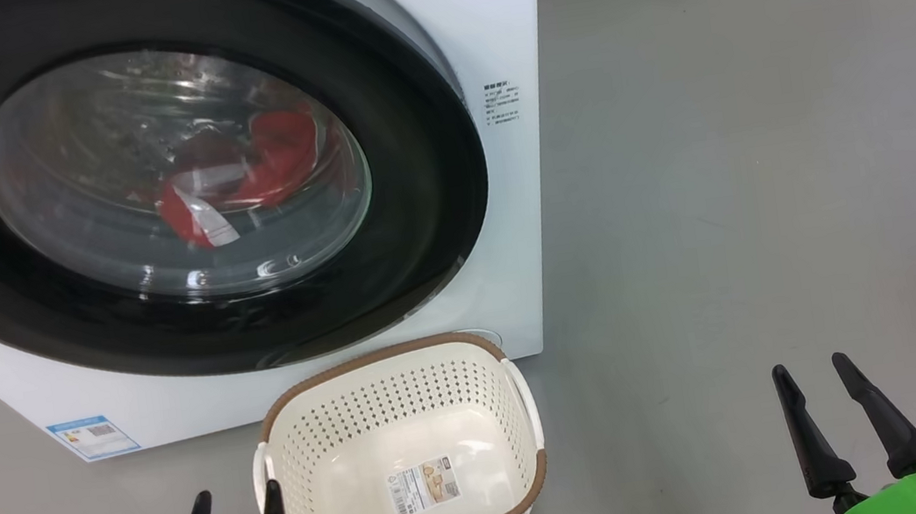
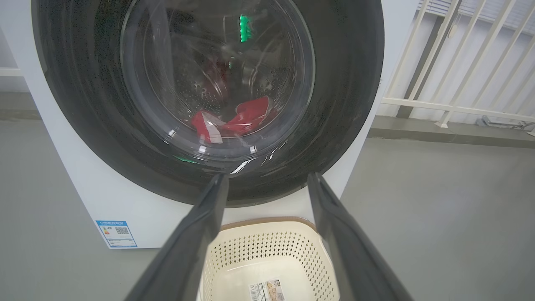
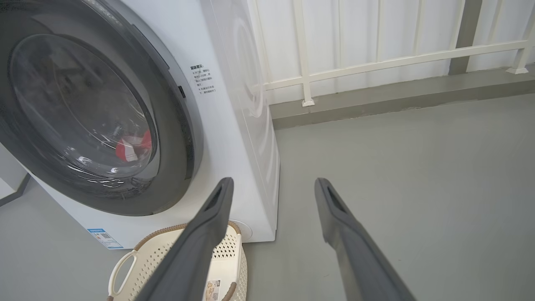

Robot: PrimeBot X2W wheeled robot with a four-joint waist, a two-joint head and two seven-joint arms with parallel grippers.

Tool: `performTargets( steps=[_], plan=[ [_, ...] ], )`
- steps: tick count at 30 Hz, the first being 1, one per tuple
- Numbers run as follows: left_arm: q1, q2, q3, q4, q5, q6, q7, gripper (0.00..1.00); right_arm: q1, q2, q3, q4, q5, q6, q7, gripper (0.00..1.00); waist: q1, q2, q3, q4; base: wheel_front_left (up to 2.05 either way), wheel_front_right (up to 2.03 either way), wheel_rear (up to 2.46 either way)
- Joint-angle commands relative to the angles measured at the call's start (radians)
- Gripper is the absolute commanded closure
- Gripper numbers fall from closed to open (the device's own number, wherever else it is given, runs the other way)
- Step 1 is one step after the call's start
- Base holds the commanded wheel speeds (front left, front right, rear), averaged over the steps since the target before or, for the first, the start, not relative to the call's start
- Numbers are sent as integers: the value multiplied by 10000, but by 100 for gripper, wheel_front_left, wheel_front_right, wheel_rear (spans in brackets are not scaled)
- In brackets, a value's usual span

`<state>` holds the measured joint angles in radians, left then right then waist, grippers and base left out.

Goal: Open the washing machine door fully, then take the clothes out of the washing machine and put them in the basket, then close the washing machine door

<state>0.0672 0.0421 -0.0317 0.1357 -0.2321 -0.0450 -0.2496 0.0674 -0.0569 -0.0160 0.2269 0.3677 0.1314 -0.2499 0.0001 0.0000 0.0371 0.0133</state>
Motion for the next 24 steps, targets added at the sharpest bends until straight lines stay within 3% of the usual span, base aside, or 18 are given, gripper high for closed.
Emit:
performTargets(
  steps=[1,15,16,18,19,24],
  plan=[
    [-96,81,320,-171,9,-58,-122,0,-95,-106,218,-284,-71,-7,-118,0,-1,0,8,-7,0,0,0],
    [-125,81,442,-132,-255,-183,-122,0,-47,-44,222,-699,90,-7,-118,0,-1,0,54,25,0,0,0],
    [-129,81,438,-136,-258,-186,-122,0,-58,-35,273,-743,231,-7,-118,49,-1,0,56,32,0,0,0],
    [-147,81,428,-158,-269,-182,-122,0,-160,-18,346,-888,541,-7,-118,79,-1,0,88,39,0,0,0],
    [-163,81,416,-170,-277,-181,-122,0,-239,-10,403,-921,724,-7,-118,100,-1,0,115,46,0,0,0],
    [-319,81,253,-226,-301,-197,-122,0,-1046,33,608,-1044,2015,-7,-118,100,-1,0,336,163,0,0,0]
  ],
)
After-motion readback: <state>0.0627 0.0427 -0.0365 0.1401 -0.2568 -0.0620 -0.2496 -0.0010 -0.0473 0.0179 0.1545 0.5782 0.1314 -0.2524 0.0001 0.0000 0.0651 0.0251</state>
